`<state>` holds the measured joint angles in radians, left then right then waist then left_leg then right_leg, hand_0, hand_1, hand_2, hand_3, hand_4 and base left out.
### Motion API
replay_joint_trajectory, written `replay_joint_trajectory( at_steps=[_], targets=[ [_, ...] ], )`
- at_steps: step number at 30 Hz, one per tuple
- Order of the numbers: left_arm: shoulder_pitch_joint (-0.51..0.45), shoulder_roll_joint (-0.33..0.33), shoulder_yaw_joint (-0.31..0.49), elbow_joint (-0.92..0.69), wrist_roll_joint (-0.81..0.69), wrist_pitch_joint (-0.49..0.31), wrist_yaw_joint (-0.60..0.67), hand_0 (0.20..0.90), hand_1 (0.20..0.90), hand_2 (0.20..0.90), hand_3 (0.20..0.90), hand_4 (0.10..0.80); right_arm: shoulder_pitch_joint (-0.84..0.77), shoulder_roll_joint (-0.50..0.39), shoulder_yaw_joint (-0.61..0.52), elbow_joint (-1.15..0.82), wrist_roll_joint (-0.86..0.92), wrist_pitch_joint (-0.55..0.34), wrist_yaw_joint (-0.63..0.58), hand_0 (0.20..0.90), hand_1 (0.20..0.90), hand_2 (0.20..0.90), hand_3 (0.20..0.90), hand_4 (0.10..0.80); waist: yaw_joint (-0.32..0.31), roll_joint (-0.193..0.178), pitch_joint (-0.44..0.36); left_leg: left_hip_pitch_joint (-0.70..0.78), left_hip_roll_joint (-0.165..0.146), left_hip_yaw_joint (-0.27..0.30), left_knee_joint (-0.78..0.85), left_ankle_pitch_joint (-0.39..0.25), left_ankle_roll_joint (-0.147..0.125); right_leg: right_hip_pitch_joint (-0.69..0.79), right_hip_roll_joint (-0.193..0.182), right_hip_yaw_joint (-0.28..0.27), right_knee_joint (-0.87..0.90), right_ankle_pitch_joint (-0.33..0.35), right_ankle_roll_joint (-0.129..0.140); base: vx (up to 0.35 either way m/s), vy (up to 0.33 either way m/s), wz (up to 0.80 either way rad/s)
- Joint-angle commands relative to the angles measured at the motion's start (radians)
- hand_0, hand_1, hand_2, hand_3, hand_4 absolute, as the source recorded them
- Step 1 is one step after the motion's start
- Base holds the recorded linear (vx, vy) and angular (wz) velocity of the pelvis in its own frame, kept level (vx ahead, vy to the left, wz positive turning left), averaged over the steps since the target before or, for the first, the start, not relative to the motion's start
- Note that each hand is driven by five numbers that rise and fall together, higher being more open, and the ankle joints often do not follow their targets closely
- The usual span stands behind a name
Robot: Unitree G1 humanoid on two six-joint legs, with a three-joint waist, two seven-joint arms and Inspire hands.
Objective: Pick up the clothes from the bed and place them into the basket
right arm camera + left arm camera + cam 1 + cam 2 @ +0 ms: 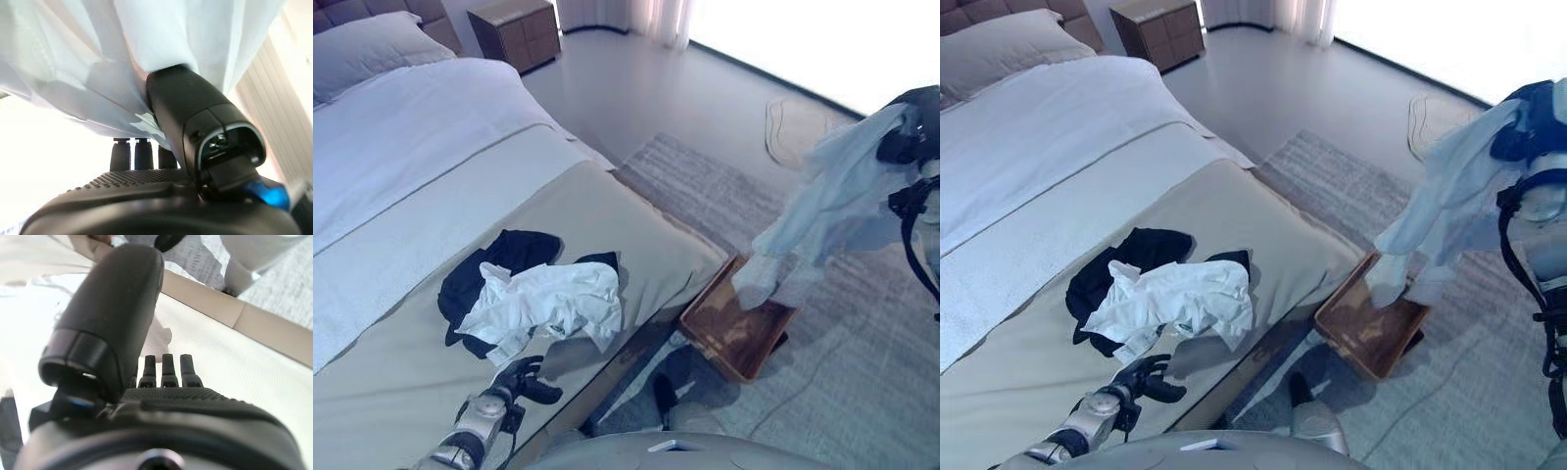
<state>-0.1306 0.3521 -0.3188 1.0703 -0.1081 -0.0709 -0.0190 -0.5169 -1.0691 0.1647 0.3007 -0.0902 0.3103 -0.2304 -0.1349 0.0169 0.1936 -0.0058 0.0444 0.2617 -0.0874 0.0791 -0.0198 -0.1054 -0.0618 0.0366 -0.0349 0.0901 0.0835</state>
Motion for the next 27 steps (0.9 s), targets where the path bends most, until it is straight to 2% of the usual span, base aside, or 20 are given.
replay_joint_trajectory(
  at_steps=[1, 9, 13, 14, 16, 20, 22, 23, 27],
  targets=[
    [-0.111, 0.023, -0.025, -0.012, -0.039, -0.075, 0.048, 0.9, 0.9, 0.9, 0.9, 0.8, -0.237, 0.015, -0.012, -0.001, -0.089, -0.042, -0.085, 0.3, 0.3, 0.3, 0.2, 0.1, 0.025, -0.01, 0.122, -0.087, -0.025, -0.098, 0.142, -0.119, 0.03, -0.084, 0.009, -0.078, 0.18, -0.111, -0.043, -0.242, -0.049, -0.16],
    [-0.167, 0.012, -0.053, -0.081, -0.095, -0.104, 0.069, 0.9, 0.9, 0.9, 0.9, 0.8, -0.326, 0.091, 0.076, 0.07, -0.113, -0.002, -0.116, 0.3, 0.3, 0.3, 0.2, 0.1, 0.015, 0.085, 0.279, -0.3, -0.032, -0.105, 0.281, -0.103, 0.012, -0.309, -0.008, -0.094, 0.329, -0.144, -0.072, -0.169, -0.081, -0.14],
    [-0.178, 0.05, -0.034, -0.14, -0.127, -0.098, 0.051, 0.9, 0.9, 0.9, 0.9, 0.8, -0.335, 0.132, 0.1, 0.126, -0.104, 0.042, -0.124, 0.3, 0.3, 0.3, 0.2, 0.1, 0.027, 0.115, 0.326, -0.406, -0.039, -0.096, 0.348, -0.099, 0.013, -0.431, -0.016, -0.117, 0.437, -0.178, -0.088, -0.137, -0.108, -0.04],
    [-0.179, 0.058, -0.03, -0.152, -0.13, -0.092, 0.054, 0.9, 0.9, 0.9, 0.9, 0.8, -0.337, 0.143, 0.109, 0.156, -0.068, 0.062, -0.105, 0.3, 0.3, 0.3, 0.2, 0.1, 0.032, 0.122, 0.326, -0.437, -0.04, -0.104, 0.387, -0.128, 0.005, -0.461, -0.018, -0.12, 0.488, -0.222, -0.088, -0.078, -0.138, -0.1],
    [-0.18, 0.075, -0.025, -0.177, -0.137, -0.083, 0.056, 0.9, 0.9, 0.9, 0.9, 0.8, -0.348, 0.162, 0.12, 0.221, 0.004, 0.068, -0.097, 0.3, 0.3, 0.3, 0.2, 0.1, 0.042, 0.134, 0.326, -0.504, -0.037, -0.103, 0.457, -0.144, 0.006, -0.523, -0.024, -0.128, 0.559, -0.249, -0.103, -0.081, -0.12, 0.03],
    [-0.184, 0.116, -0.016, -0.209, -0.165, -0.076, 0.054, 0.9, 0.9, 0.9, 0.9, 0.8, -0.401, 0.174, 0.141, 0.403, 0.063, 0.045, -0.111, 0.3, 0.3, 0.3, 0.2, 0.1, 0.073, 0.15, 0.326, -0.619, -0.028, -0.111, 0.623, -0.209, 0.028, -0.63, -0.041, -0.143, 0.732, -0.322, -0.138, -0.066, -0.117, 0.29],
    [-0.185, 0.123, -0.017, -0.214, -0.173, -0.071, 0.054, 0.9, 0.9, 0.9, 0.9, 0.8, -0.424, 0.175, 0.152, 0.444, 0.07, 0.053, -0.119, 0.302, 0.302, 0.302, 0.203, 0.103, 0.08, 0.153, 0.326, -0.642, -0.026, -0.115, 0.658, -0.226, 0.036, -0.651, -0.046, -0.145, 0.766, -0.336, -0.145, -0.036, -0.081, 0.18],
    [-0.186, 0.132, -0.015, -0.215, -0.179, -0.068, 0.05, 0.9, 0.9, 0.9, 0.9, 0.8, -0.447, 0.176, 0.163, 0.487, 0.081, 0.061, -0.128, 0.9, 0.9, 0.9, 0.9, 0.8, 0.087, 0.157, 0.326, -0.667, -0.024, -0.119, 0.692, -0.239, 0.044, -0.677, -0.048, -0.143, 0.803, -0.348, -0.151, -0.04, -0.075, 0.2],
    [-0.194, 0.159, -0.006, -0.218, -0.195, -0.047, 0.033, 0.9, 0.9, 0.9, 0.9, 0.8, -0.501, 0.174, 0.201, 0.629, 0.082, 0.092, -0.144, 0.9, 0.9, 0.9, 0.9, 0.8, 0.106, 0.169, 0.326, -0.734, -0.021, -0.134, 0.771, -0.263, 0.066, -0.737, -0.06, -0.136, 0.882, -0.368, -0.164, -0.042, -0.063, 0.23]
  ],
)
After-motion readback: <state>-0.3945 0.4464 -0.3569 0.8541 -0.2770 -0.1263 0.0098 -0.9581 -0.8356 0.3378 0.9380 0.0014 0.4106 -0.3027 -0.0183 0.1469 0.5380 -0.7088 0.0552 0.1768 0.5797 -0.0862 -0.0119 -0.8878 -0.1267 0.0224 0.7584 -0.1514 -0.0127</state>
